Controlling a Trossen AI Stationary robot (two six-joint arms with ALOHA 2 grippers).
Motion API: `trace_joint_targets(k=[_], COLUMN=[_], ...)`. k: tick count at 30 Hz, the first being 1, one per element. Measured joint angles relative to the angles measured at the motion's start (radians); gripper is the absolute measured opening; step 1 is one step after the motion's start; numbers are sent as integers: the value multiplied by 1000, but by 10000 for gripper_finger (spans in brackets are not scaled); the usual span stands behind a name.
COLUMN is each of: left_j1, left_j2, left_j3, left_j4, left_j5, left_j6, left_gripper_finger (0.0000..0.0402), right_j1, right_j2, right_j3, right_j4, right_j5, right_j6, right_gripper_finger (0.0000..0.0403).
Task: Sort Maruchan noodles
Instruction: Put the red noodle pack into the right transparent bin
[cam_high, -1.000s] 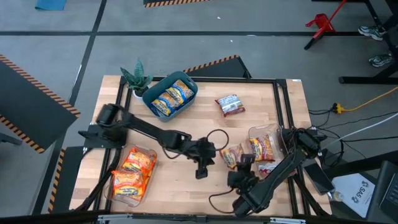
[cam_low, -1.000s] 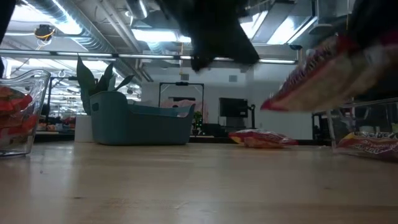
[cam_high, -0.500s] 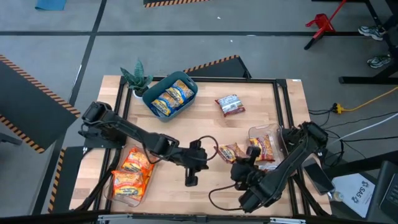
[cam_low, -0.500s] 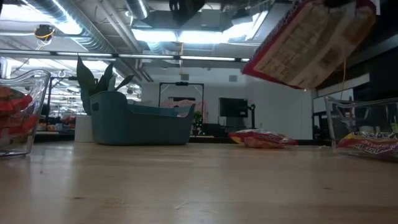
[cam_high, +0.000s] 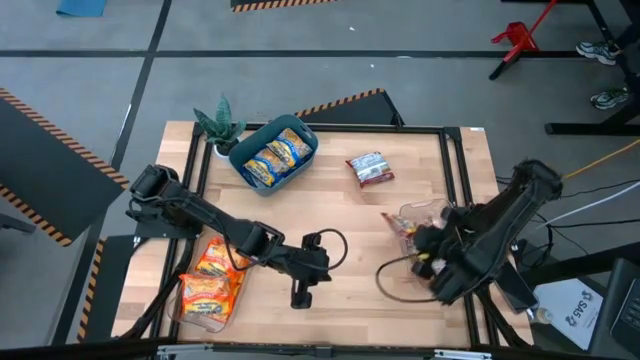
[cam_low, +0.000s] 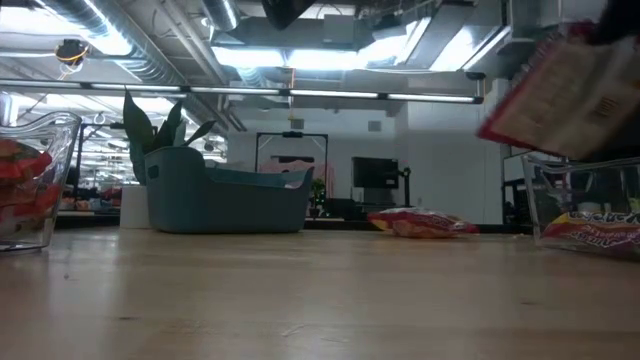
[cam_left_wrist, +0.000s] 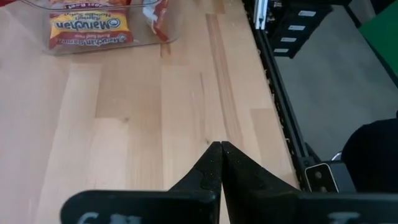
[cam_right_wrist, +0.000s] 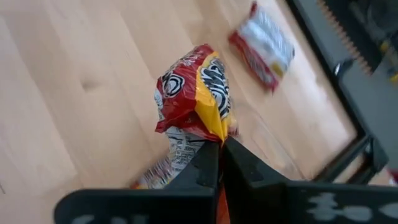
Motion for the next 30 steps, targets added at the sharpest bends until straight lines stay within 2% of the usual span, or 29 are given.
trace_joint_targets(k=[5,10,13,20,30], left_j1=[0,0,0,0,0], left_j2=[0,0,0,0,0], left_j3=[0,0,0,0,0], left_j4=[-17,-16,-16,-9,-6], left_j5=[-42,-82,-86,-117,-129], left_j6=[0,0,0,0,-4], left_gripper_finger=[0,0,0,0,0], right_j1=[26,32,30,30,30], right_j2=[-112,-105,-91,-68,8], right_j3=[-187,-314,-341,-344,-399], right_j4=[0,0,1,23,162], right_j5=[-120,-221,-225,-156,-200], right_j6=[94,114,120,146,100], right_gripper_finger=[0,0,0,0,5])
